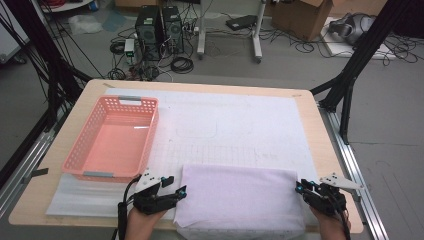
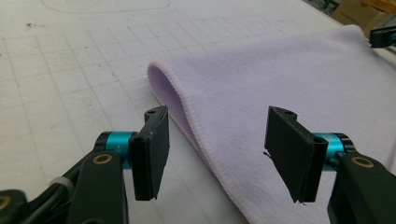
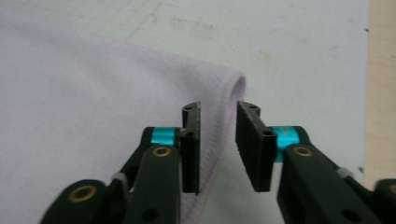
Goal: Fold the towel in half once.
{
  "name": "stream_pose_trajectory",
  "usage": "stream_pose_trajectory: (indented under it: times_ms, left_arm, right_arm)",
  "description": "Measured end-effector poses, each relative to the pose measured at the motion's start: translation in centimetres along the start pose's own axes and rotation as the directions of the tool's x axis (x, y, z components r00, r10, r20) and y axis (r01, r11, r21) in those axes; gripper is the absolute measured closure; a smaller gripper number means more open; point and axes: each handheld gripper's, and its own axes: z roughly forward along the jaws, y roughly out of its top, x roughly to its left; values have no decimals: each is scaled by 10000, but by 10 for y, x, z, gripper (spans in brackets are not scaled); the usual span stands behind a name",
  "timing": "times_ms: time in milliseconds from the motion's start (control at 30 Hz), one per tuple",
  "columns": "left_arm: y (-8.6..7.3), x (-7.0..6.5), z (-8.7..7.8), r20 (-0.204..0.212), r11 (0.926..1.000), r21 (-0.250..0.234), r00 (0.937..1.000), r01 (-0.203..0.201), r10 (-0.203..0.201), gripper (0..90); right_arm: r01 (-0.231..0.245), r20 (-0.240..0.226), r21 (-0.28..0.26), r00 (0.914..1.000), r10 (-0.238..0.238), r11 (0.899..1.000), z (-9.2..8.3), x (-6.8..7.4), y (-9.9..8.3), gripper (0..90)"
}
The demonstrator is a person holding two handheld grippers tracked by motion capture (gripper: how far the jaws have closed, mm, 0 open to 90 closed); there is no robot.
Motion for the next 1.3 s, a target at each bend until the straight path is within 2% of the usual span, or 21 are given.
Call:
stream_pose_trajectory:
  times_ms: [67, 200, 300, 400, 433, 467, 500, 533, 600, 633, 667, 700, 800, 933, 1067, 1167, 1300]
  left_arm:
    - [4, 5, 7, -122, 9996, 257, 9999, 110, -107, 403]
    - [12, 12, 21, -4, 9954, 840, 9989, 470, -471, 398]
    - [16, 13, 28, -18, 9940, 1035, 9994, 349, -349, 406]
    - [19, 11, 33, 72, 9931, 1171, 10000, 34, -42, 438]
    - [19, 10, 34, 132, 9916, 1281, 9997, -202, 186, 476]
    - [20, 7, 35, 9, 9898, 1344, 9989, -476, 479, 519]
    - [20, 5, 36, -75, 9869, 1422, 9969, -764, 783, 557]
    - [20, 4, 37, -201, 9856, 1440, 9955, -887, 926, 585]
    - [20, 4, 37, -327, 9858, 1448, 9954, -845, 901, 670]
    - [20, 5, 37, -171, 9862, 1442, 9963, -812, 845, 734]
    - [20, 4, 38, 154, 9849, 1495, 9962, -867, 853, 825]
    - [20, 3, 38, 71, 9839, 1519, 9955, -944, 944, 851]
    - [20, 5, 38, 68, 9880, 1449, 9986, -525, 521, 856]
    - [20, 5, 38, -87, 9895, 1405, 9993, -335, 351, 859]
    - [23, 6, 37, -141, 9933, 1126, 9995, -247, 265, 861]
    - [32, 10, 38, -72, 9957, 926, 9999, -88, 95, 863]
    - [47, 15, 41, -100, 9988, 482, 9999, 53, -48, 863]
  right_arm:
    - [-47, -181, 124, 9998, 50, 9999, 2, 2, 3, 614]
    - [319, -117, 340, 9994, -316, 9989, 6, 5, 1, 586]
    - [339, -92, 720, 9994, -333, 9968, 9, 4, -2, 590]
    - [347, -45, 772, 9994, -345, 9964, 10, 4, -2, 596]
    - [424, 39, 788, 9991, -429, 9960, 10, 5, -2, 600]
    - [487, 117, 840, 9987, -499, 9953, 11, 6, -2, 611]
    - [573, 141, 837, 9982, -587, 9948, 11, 7, -1, 640]
    - [621, 106, 883, 9979, -633, 9942, 11, 9, -1, 687]
    - [736, -76, 906, 9973, -732, 9932, 11, 12, -1, 788]
    - [755, -62, 941, 9971, -753, 9927, 11, 13, -1, 802]
    - [681, -99, 936, 9977, -675, 9933, 11, 13, -1, 808]
    - [502, -219, 924, 9986, -484, 9945, 11, 12, -1, 815]
    - [190, -547, 726, 9984, -150, 9972, 11, 6, -3, 828]
    - [193, -538, 623, 9984, -159, 9979, 11, 5, -4, 839]
    - [161, -448, 414, 9989, -142, 9990, 12, 3, -3, 851]
    - [196, -449, 295, 9988, -182, 9994, 12, 1, 1, 856]
    - [-39, -501, -177, 9987, 30, 9998, 9, -6, 10, 861]
